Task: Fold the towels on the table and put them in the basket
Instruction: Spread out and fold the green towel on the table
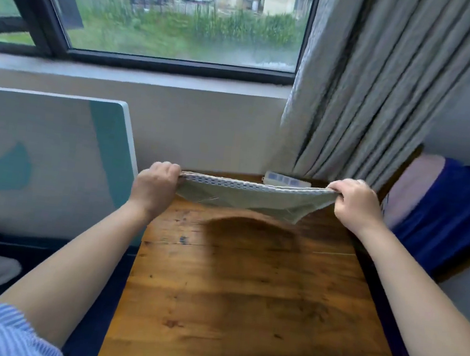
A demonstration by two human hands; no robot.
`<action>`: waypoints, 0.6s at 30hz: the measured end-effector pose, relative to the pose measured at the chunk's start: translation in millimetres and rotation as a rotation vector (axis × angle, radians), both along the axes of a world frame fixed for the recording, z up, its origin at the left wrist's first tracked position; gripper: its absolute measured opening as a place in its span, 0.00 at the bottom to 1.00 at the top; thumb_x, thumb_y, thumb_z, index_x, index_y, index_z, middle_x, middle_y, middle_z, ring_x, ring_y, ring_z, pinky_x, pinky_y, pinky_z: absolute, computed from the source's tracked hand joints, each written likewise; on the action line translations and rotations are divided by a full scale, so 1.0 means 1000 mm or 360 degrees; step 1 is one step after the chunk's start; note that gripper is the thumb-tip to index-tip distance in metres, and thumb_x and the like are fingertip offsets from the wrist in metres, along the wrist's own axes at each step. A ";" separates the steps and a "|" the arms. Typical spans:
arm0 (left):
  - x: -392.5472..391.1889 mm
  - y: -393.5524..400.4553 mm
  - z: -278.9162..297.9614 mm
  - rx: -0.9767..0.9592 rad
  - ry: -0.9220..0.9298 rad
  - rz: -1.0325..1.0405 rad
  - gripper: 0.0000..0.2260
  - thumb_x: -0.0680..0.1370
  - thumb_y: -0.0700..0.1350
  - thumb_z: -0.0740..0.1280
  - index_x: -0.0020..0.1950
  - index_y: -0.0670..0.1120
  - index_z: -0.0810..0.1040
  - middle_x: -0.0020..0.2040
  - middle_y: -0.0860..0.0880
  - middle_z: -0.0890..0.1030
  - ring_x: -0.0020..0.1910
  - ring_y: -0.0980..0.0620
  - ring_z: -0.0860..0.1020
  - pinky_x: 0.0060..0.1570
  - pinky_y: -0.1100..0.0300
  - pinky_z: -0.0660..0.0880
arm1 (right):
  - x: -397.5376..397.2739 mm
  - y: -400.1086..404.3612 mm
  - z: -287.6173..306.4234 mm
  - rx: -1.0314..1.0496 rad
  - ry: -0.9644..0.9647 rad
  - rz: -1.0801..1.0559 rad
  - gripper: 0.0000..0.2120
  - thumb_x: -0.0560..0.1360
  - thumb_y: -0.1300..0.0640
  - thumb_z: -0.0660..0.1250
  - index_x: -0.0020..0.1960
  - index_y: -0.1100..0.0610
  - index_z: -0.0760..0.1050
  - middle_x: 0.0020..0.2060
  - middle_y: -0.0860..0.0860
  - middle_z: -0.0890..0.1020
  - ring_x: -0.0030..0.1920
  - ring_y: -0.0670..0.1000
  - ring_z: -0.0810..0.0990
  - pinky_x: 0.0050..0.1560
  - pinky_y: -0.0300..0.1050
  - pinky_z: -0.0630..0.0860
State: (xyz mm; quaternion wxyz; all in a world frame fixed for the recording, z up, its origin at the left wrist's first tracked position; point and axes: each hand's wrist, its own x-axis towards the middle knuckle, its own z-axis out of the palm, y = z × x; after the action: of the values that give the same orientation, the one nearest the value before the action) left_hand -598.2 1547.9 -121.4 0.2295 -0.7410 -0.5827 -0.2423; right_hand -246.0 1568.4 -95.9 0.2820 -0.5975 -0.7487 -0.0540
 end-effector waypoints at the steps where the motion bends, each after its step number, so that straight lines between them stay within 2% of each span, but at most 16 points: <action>1: 0.000 -0.004 0.000 0.0059 -0.0075 -0.0012 0.08 0.74 0.44 0.56 0.38 0.41 0.67 0.28 0.42 0.75 0.24 0.44 0.76 0.17 0.60 0.70 | 0.003 -0.003 0.001 0.0064 0.0039 0.0003 0.17 0.67 0.66 0.53 0.47 0.68 0.79 0.42 0.66 0.81 0.46 0.67 0.77 0.48 0.57 0.74; 3: 0.004 -0.011 0.007 0.0202 -0.0270 -0.0047 0.13 0.79 0.49 0.54 0.40 0.42 0.64 0.29 0.40 0.75 0.26 0.44 0.75 0.20 0.60 0.70 | 0.006 -0.010 0.008 0.0209 0.0164 -0.0043 0.16 0.67 0.68 0.54 0.46 0.69 0.78 0.41 0.67 0.80 0.44 0.67 0.78 0.46 0.56 0.75; 5: 0.010 -0.014 0.011 0.0172 -0.0340 -0.0109 0.11 0.78 0.48 0.54 0.41 0.41 0.65 0.31 0.38 0.75 0.28 0.42 0.76 0.22 0.57 0.72 | 0.007 -0.010 0.012 0.0127 0.0142 -0.0093 0.17 0.68 0.66 0.54 0.48 0.69 0.78 0.44 0.67 0.80 0.48 0.66 0.77 0.48 0.54 0.74; 8: 0.009 -0.013 0.010 -0.0152 -0.0272 -0.0026 0.15 0.76 0.46 0.55 0.40 0.35 0.74 0.35 0.36 0.77 0.35 0.37 0.78 0.27 0.48 0.75 | 0.009 -0.006 0.010 -0.0190 0.0040 -0.0146 0.13 0.72 0.67 0.58 0.51 0.65 0.79 0.49 0.64 0.80 0.54 0.63 0.76 0.50 0.51 0.71; 10: 0.008 -0.010 0.011 -0.0342 -0.0397 0.0196 0.15 0.79 0.44 0.57 0.46 0.33 0.76 0.44 0.34 0.77 0.46 0.36 0.77 0.40 0.45 0.74 | 0.007 -0.003 0.009 -0.0247 0.0084 -0.0123 0.13 0.72 0.65 0.58 0.51 0.65 0.79 0.49 0.64 0.80 0.54 0.63 0.76 0.49 0.51 0.71; 11: 0.008 -0.007 0.010 -0.0423 -0.0445 0.0284 0.13 0.80 0.43 0.58 0.50 0.33 0.76 0.49 0.35 0.76 0.50 0.36 0.75 0.45 0.45 0.72 | 0.005 0.000 0.007 -0.0269 0.0073 -0.0103 0.14 0.72 0.64 0.58 0.52 0.65 0.79 0.50 0.64 0.80 0.55 0.63 0.76 0.50 0.51 0.71; 13: 0.010 -0.002 0.008 -0.0564 -0.0480 0.0341 0.12 0.80 0.42 0.59 0.53 0.34 0.76 0.52 0.36 0.76 0.52 0.36 0.75 0.48 0.46 0.71 | 0.003 0.008 0.003 -0.0402 -0.0021 -0.0111 0.13 0.74 0.64 0.59 0.55 0.63 0.77 0.53 0.62 0.79 0.57 0.61 0.75 0.51 0.49 0.71; 16: 0.010 0.013 0.008 -0.0719 -0.0573 0.0369 0.11 0.79 0.42 0.61 0.53 0.35 0.78 0.52 0.36 0.78 0.52 0.37 0.75 0.51 0.49 0.71 | -0.003 0.028 -0.005 -0.0578 -0.0075 -0.0136 0.13 0.74 0.64 0.59 0.56 0.62 0.77 0.56 0.60 0.79 0.58 0.60 0.75 0.53 0.49 0.72; 18: 0.007 0.025 0.009 -0.0760 -0.0673 0.0418 0.10 0.78 0.40 0.63 0.53 0.36 0.79 0.52 0.36 0.79 0.54 0.38 0.75 0.52 0.51 0.71 | -0.009 0.044 -0.009 -0.0561 -0.0004 -0.0126 0.13 0.73 0.66 0.60 0.54 0.63 0.79 0.55 0.62 0.80 0.58 0.61 0.76 0.55 0.49 0.71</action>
State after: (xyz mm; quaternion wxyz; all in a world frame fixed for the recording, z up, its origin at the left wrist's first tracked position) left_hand -590.7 1573.4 -112.2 -0.0469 -0.6259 -0.7480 -0.2156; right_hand -255.4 1612.1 -104.4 0.1696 -0.6666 -0.7229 0.0663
